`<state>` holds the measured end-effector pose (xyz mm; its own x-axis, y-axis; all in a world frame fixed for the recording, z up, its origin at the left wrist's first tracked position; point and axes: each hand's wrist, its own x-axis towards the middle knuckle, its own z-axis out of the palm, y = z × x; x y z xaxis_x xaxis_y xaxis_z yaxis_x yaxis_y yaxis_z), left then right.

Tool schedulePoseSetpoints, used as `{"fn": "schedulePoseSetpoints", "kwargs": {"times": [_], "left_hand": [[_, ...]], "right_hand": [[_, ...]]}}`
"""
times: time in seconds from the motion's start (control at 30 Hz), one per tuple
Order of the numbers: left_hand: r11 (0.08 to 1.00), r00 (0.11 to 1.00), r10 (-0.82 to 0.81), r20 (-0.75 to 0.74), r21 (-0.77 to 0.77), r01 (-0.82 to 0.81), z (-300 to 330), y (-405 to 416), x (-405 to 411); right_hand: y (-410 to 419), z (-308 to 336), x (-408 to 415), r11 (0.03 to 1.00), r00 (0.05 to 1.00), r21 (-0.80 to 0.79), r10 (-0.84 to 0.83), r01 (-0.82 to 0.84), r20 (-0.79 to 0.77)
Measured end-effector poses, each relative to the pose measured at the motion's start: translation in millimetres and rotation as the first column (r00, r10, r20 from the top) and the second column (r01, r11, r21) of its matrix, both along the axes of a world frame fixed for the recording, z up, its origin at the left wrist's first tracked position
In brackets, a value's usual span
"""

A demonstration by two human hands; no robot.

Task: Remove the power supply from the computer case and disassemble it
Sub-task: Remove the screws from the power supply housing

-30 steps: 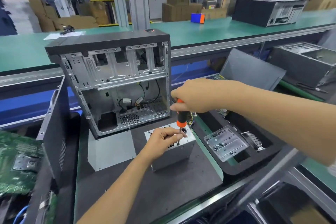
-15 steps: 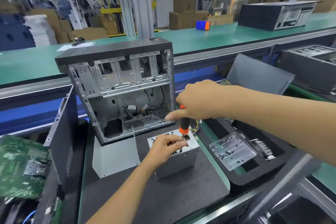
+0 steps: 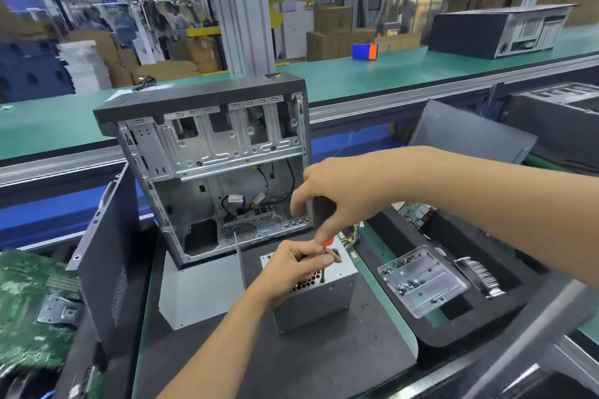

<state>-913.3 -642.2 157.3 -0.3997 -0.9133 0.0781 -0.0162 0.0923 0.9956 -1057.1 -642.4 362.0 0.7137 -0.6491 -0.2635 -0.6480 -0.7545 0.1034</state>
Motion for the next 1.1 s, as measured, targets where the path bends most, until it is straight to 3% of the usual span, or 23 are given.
{"fn": "schedulePoseSetpoints", "kwargs": {"times": [0.17, 0.4, 0.53, 0.7, 0.8, 0.87, 1.0, 1.1], "left_hand": [[0.999, 1.0, 0.013, -0.008, -0.042, -0.013, -1.6, 2.6, -1.9], [1.0, 0.998, 0.012, -0.069, 0.001, -0.012, -1.4, 4.0, -3.1], [1.0, 1.0, 0.016, -0.02, 0.006, -0.016, 0.2, 5.0, -3.4], [1.0, 1.0, 0.026, 0.007, 0.001, -0.026, 1.3, 5.2, -4.7], [1.0, 1.0, 0.011, 0.006, -0.004, -0.011, 1.1, 5.8, -4.3], [0.999, 0.999, 0.034, 0.01, 0.005, -0.034, 0.5, 5.1, -4.4], [0.999, 0.999, 0.033, -0.007, 0.027, -0.033, -3.2, 3.2, -3.4], [1.0, 0.999, 0.025, -0.023, 0.011, -0.024, -4.0, 4.6, -3.6]], "right_hand": [[0.1, -2.9, 7.3, 0.946, 0.981, -0.263, -0.192, 0.189, 0.012], [3.6, 5.8, 2.7, 0.997, 0.993, -0.057, 0.045, -0.052, -0.111], [7.8, 12.7, -0.5, 0.996, 0.994, 0.08, 0.058, -0.05, -0.098], [11.2, 4.5, 2.6, 0.962, 0.985, -0.218, -0.172, 0.165, -0.012], [9.0, -1.2, 6.1, 0.95, 0.994, -0.303, -0.097, 0.078, -0.05], [6.6, -0.3, 6.2, 0.967, 0.996, -0.254, -0.024, 0.002, -0.083], [3.1, 8.9, 2.2, 0.997, 0.995, 0.028, 0.078, -0.076, -0.065], [3.9, 13.0, 2.4, 0.999, 1.0, -0.026, -0.021, 0.021, 0.002]]}}
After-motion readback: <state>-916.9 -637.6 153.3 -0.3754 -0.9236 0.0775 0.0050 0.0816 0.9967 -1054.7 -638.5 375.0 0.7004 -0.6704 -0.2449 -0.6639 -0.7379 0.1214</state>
